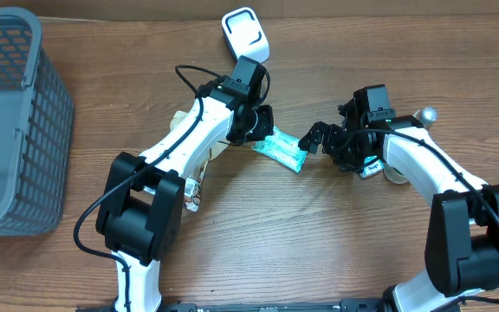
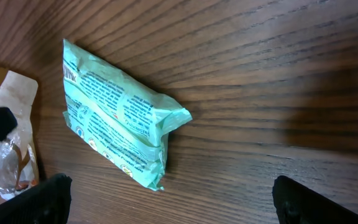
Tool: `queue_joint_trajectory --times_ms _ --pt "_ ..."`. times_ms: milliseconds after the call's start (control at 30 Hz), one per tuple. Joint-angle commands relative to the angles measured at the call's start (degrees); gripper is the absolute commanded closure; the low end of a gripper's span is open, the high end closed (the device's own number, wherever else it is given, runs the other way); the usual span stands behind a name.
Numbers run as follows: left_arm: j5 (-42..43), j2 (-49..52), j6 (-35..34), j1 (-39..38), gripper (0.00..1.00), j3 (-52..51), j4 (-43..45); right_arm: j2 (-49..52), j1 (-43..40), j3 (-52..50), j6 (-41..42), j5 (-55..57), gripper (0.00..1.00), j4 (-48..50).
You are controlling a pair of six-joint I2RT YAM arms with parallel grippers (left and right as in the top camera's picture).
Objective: Scan the item barcode
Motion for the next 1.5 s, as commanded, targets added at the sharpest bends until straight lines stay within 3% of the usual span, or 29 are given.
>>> queue_joint_trajectory --times_ms 0,533,1467 --pt "-3.06 -1.18 0.57 -0.28 0.96 0.0 0.2 -1.53 -0.04 1.07 -1.2 0.28 0.0 0.17" --pt "-8.46 -1.18 -0.72 -2.93 0.96 -2.05 2.95 -1.53 -0.04 0.13 -1.2 0.28 0.0 -0.79" --pt "-6.43 0.74 -2.49 -3.26 0.96 -5.25 14.23 -1.53 0.98 -2.62 -2.82 -0.42 0.0 1.18"
